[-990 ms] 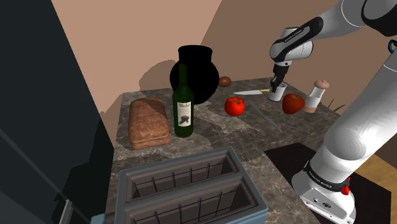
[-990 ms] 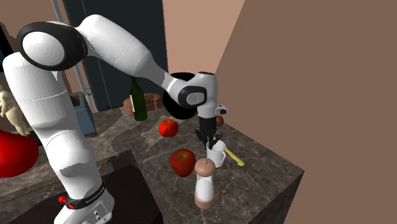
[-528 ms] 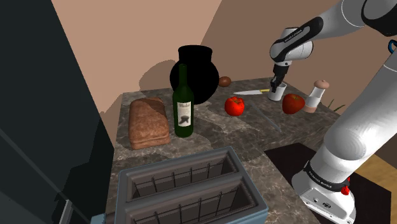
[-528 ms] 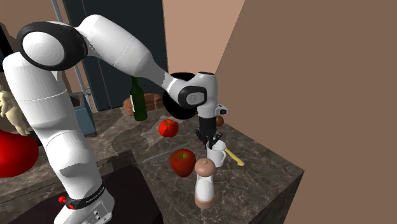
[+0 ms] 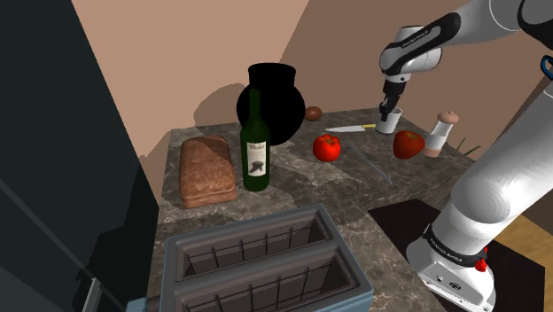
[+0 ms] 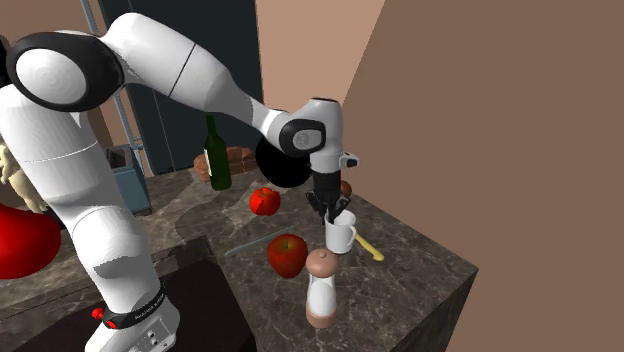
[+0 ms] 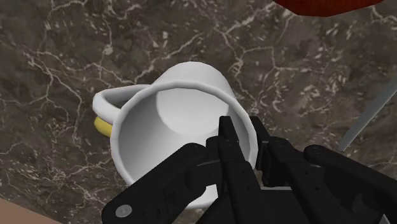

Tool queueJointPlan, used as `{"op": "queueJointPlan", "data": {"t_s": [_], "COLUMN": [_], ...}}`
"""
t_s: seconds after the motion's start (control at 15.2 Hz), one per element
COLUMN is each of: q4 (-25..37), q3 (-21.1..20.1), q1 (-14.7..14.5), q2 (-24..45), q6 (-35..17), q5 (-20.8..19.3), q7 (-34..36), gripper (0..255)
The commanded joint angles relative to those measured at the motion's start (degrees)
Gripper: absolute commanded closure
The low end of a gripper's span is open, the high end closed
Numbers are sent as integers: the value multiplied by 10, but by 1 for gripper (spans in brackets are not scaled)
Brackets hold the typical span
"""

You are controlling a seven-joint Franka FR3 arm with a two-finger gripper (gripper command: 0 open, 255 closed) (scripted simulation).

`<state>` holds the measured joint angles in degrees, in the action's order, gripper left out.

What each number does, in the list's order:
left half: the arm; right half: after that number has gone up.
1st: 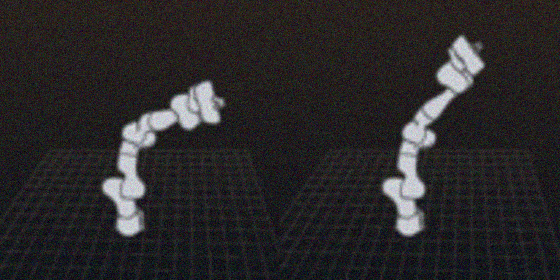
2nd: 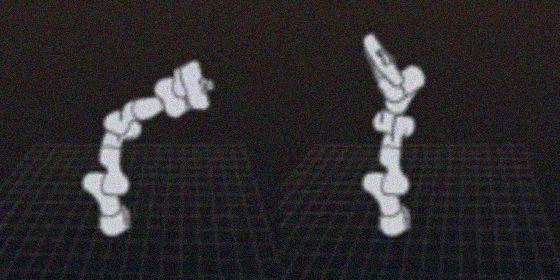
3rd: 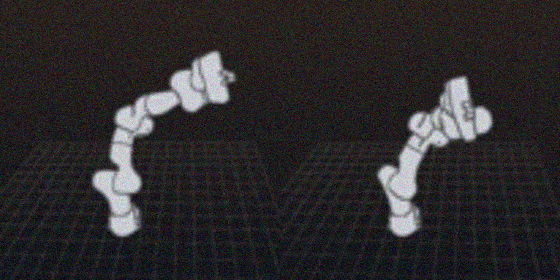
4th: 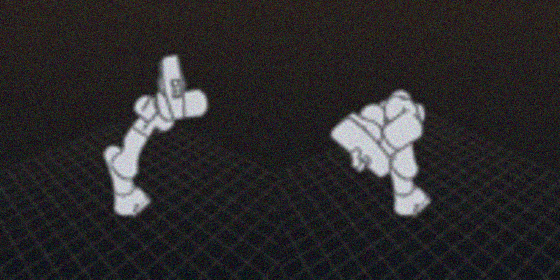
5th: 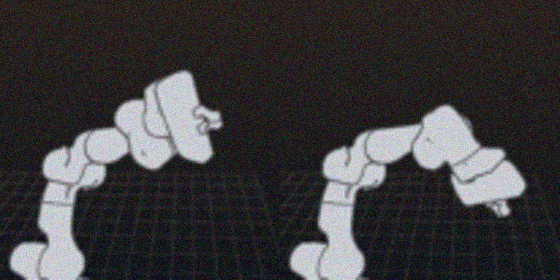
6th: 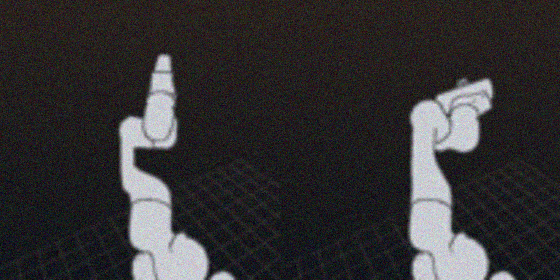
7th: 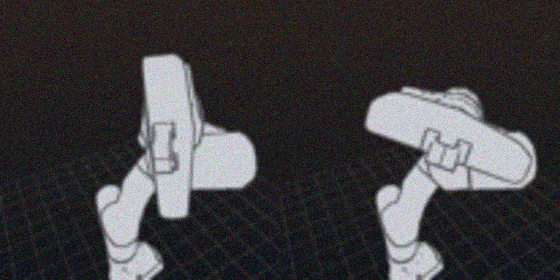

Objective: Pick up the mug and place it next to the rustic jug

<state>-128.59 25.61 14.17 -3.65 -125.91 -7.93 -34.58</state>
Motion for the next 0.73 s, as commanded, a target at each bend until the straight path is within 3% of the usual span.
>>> {"op": "queueJointPlan", "data": {"t_s": [0.0,0.66], "q4": [8,57], "q3": [-1,-7], "q1": [0,-2], "q2": [-8,-40], "q6": [16,94], "q5": [-3,-11], "q7": [1,3], "gripper": [255,255]}}
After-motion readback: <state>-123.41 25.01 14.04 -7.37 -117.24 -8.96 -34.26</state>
